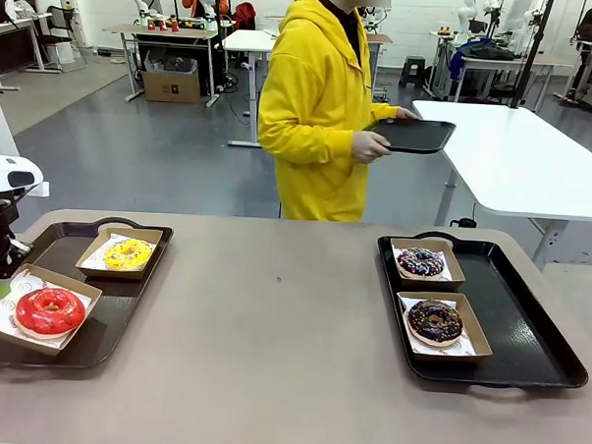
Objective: Individually package the donuts and arrange them on the tray.
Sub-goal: Place the picked Paper togo box on the Handle tray.
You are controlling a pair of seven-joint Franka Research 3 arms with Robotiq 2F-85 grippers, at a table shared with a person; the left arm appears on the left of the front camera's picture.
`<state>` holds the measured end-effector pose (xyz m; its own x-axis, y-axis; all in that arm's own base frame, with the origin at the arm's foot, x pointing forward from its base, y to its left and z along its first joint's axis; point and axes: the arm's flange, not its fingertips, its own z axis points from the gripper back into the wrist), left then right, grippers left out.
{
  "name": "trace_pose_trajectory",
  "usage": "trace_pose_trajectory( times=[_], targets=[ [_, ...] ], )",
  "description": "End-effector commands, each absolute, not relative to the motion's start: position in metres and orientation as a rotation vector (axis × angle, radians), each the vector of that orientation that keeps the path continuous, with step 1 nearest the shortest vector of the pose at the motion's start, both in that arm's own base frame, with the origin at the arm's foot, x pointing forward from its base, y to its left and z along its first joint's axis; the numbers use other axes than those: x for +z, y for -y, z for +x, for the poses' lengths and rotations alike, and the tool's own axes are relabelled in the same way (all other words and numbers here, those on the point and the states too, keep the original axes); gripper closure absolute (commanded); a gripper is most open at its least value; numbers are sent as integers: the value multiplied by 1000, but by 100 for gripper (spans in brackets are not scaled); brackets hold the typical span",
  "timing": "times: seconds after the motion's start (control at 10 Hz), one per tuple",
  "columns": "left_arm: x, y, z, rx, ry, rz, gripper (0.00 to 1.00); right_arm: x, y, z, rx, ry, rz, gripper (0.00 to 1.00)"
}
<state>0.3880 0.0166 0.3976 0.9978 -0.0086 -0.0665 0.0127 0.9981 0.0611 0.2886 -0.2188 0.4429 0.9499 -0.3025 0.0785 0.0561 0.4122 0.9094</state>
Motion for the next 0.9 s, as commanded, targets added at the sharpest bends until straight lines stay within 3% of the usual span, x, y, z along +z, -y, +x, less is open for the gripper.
trace_pose_trajectory(
  times=[0.0,0.5,0.6,0.7,0.8],
  targets=[
    [389,-23,391,-21,-42,97,99,444,221,288,-220,248,1134,0],
    [375,-19,396,-9,-31,139,99,444,221,288,-220,248,1134,0],
    [375,-19,395,-9,-25,135,46,444,221,288,-220,248,1134,0],
    [376,-20,396,-16,-24,135,42,444,221,288,-220,248,1134,0],
    [377,-20,397,-17,-26,133,0,444,221,288,-220,248,1134,0]
  ],
)
